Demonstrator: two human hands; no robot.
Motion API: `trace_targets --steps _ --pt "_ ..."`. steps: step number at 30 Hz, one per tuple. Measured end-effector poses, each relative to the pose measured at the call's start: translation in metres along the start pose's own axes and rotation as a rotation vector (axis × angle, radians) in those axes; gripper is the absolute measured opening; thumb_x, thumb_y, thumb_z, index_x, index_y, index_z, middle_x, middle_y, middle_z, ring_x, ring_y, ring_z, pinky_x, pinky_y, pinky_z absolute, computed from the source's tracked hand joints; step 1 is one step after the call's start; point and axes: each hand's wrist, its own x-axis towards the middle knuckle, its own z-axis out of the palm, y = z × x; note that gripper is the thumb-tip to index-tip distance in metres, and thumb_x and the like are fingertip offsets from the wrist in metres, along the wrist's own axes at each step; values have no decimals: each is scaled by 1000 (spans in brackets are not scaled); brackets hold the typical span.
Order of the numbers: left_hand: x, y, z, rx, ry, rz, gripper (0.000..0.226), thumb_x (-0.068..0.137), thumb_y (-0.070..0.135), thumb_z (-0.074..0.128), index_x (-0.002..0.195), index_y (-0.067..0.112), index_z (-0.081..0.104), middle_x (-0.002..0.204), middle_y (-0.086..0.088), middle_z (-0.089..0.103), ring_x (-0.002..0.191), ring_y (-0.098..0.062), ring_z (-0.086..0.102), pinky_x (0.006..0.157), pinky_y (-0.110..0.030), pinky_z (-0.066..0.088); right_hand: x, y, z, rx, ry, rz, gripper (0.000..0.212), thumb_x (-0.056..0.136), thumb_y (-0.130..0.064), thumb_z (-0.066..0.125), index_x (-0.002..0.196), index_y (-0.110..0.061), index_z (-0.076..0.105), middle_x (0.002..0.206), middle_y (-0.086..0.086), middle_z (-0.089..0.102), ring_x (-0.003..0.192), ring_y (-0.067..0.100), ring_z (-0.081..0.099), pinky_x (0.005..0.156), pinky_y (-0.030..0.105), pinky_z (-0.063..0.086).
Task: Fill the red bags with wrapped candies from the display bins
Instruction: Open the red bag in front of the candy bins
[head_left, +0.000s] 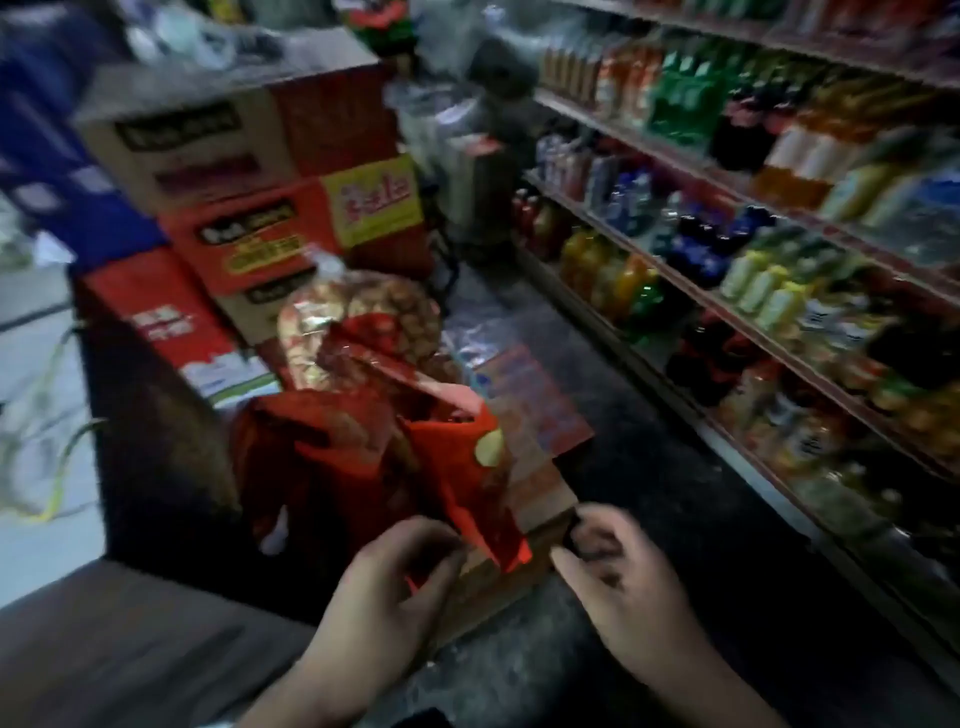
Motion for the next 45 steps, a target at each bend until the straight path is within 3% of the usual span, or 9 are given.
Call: trace_targets --steps 6,11,16,20,28,33,37,41,45 --pt "22 -2 -33 320 616 132 37 82 30 72 115 21 58 130 5 50 127 -17 50 103 -35 41 68 -82 61 -232 -53 -542 99 77 -74 71 156 -29 31 148 -17 46 142 6 42 116 30 38" --pt "48 -32 -38 430 483 -282 90 74 56 75 149 27 34 163 0 11 151 -24 10 122 -49 17 87 -97 96 -236 -52 -479 108 76 -46 89 159 -32 20 146 -16 38 136 3 42 107 5 34" --pt "63 -58 -30 474 361 -275 53 81 44 75 130 34 59 156 0 27 144 -29 27 115 -47 31 102 -83 99 -303 -55 -356 127 63 -70 85 154 -57 -2 164 -4 27 152 15 26 121 53 35" --pt "76 -52 -32 475 427 -58 25 89 43 64 74 25 58 107 2 60 97 -26 58 81 -44 50 118 -72 98 -251 -30 -280 97 61 -76 80 140 -60 26 142 -6 54 131 18 56 102 50 54" --pt "108 -33 2 196 389 170 38 87 14 54 65 33 30 71 17 36 63 6 40 57 -15 30 161 -59 82 -1 -78 -289 21 70 -50 68 87 -42 58 78 -10 69 68 3 66 63 32 51" --pt "106 -43 11 229 502 116 27 78 19 68 94 30 51 114 10 48 108 -7 51 89 -23 41 167 -47 78 -32 -181 -251 40 72 -41 72 106 -47 53 97 -14 71 88 8 71 78 43 59" --pt "85 -57 9 514 730 -42 76 73 43 75 133 6 47 146 -14 40 139 -31 37 115 -52 27 167 -43 84 -80 -242 -295 51 74 -55 80 116 -50 50 108 -6 71 105 23 69 90 54 57" --pt "64 -57 17 434 820 -292 107 76 77 58 153 12 21 164 0 15 152 -14 10 121 -50 15 167 -47 88 18 -261 -298 59 69 -70 86 113 -44 57 100 -4 78 93 17 77 83 51 62" --pt "95 -57 31 306 639 -185 75 94 57 49 156 19 27 164 -2 21 153 -19 13 124 -43 8 167 -54 95 -63 -324 -325 50 74 -61 81 115 -44 58 101 -21 77 91 -1 75 83 27 60"
